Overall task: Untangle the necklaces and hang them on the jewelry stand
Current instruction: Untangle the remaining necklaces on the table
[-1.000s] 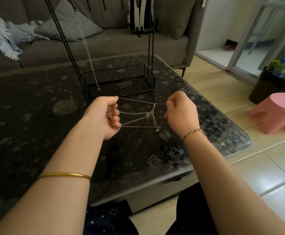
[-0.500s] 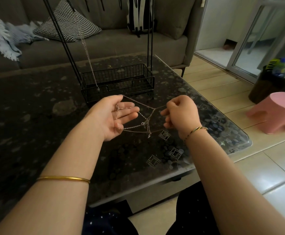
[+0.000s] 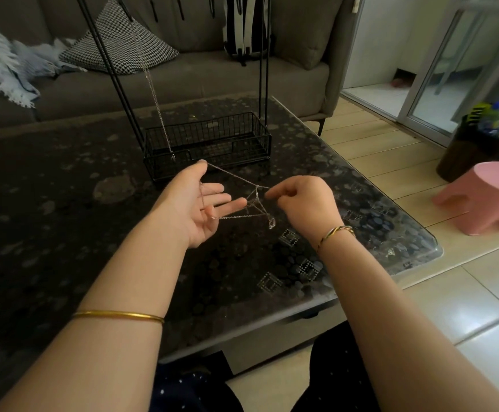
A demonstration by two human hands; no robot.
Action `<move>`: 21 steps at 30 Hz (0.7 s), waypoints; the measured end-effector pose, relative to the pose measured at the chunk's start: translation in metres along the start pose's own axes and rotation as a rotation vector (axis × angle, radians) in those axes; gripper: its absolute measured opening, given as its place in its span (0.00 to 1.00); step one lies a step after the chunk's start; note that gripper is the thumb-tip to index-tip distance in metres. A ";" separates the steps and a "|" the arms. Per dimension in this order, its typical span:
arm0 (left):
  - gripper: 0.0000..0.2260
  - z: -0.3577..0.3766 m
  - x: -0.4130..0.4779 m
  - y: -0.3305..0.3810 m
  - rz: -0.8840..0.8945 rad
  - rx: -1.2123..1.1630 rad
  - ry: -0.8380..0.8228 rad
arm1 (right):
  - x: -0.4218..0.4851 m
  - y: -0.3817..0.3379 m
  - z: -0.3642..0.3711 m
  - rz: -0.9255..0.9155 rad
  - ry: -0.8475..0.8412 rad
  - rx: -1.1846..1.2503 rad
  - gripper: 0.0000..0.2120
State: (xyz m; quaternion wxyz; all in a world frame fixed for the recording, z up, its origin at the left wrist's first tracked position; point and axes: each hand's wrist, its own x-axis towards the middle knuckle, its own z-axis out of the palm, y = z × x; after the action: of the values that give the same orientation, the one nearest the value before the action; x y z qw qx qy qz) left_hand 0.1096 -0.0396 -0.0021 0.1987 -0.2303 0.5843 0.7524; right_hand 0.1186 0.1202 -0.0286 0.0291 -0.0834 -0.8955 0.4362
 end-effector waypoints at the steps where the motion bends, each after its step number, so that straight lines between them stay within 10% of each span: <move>1: 0.25 0.001 0.000 0.000 -0.003 0.008 0.002 | -0.001 0.001 0.002 -0.024 0.029 -0.019 0.13; 21: 0.27 0.008 0.005 -0.001 0.179 0.198 0.175 | -0.002 0.000 0.003 -0.044 -0.126 0.019 0.18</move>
State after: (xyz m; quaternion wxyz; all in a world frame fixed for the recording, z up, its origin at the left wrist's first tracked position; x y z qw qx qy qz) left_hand 0.1054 -0.0313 -0.0038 0.1009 -0.2214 0.6890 0.6827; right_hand 0.1198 0.1176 -0.0307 -0.0169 -0.0360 -0.8931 0.4481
